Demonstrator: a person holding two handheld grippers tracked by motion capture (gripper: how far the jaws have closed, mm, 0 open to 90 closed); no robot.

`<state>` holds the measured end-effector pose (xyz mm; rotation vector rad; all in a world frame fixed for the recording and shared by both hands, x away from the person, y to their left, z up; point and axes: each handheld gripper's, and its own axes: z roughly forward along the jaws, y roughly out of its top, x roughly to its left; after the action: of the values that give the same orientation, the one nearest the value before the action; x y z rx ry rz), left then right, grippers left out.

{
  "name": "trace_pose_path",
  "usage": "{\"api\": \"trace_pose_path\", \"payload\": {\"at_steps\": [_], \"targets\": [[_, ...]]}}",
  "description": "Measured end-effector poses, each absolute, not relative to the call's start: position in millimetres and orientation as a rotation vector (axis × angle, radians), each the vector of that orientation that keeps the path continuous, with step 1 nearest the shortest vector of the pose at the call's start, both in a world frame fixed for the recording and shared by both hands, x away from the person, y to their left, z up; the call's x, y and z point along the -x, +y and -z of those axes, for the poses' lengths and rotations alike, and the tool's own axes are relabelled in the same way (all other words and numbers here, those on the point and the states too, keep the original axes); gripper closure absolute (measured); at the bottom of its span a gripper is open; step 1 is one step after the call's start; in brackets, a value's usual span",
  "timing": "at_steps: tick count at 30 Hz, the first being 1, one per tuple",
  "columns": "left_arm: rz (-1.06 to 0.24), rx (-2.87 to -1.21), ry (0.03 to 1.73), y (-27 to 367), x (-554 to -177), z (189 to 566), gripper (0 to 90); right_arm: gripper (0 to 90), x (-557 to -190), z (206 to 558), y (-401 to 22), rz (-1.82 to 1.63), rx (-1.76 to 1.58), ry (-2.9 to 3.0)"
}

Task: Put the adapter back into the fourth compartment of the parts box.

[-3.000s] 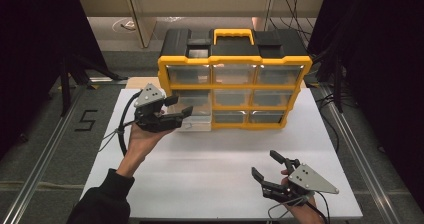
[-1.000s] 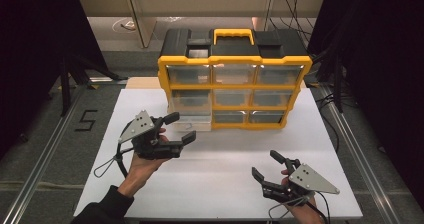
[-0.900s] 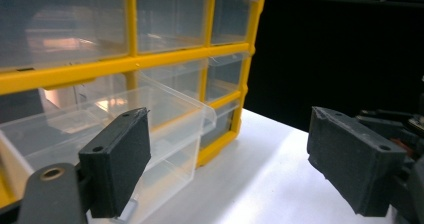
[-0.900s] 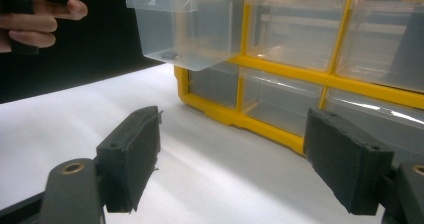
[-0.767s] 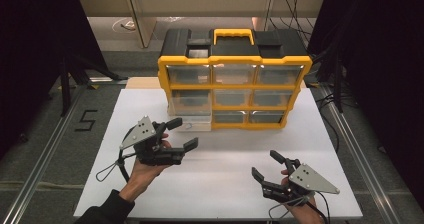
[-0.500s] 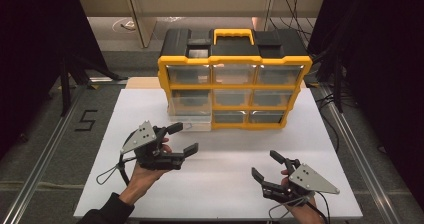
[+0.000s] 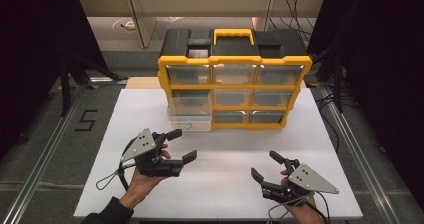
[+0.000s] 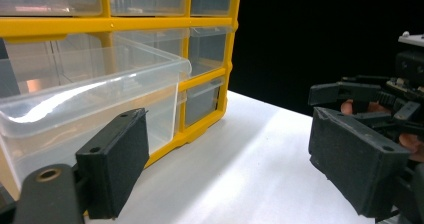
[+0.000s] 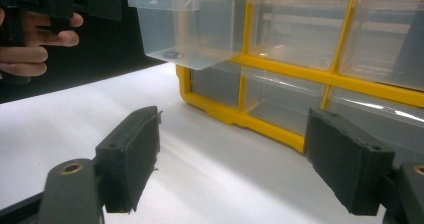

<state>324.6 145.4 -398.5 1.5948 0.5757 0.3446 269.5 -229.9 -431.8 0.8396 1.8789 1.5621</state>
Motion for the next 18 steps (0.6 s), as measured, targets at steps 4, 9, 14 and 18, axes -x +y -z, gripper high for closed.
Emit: {"api": "trace_pose_path", "payload": {"at_steps": [4,9,14,18], "targets": [[-0.353,-1.608,0.570,144.1,-321.6,403.0,15.9,23.3,-269.5,431.7,-230.0,-1.562,-0.841,1.879],[-0.358,-1.613,0.562,142.8,-318.5,408.3,16.0,23.3,-269.1,431.4,-230.3,-1.561,-0.845,1.878],[-0.355,-1.610,0.557,142.8,-315.9,413.1,16.0,23.3,-269.1,431.2,-230.3,-1.563,-0.844,1.878],[-0.355,-1.615,0.548,143.1,-313.2,418.5,16.0,23.4,-269.2,431.1,-230.6,-1.563,-0.846,1.876]]}}
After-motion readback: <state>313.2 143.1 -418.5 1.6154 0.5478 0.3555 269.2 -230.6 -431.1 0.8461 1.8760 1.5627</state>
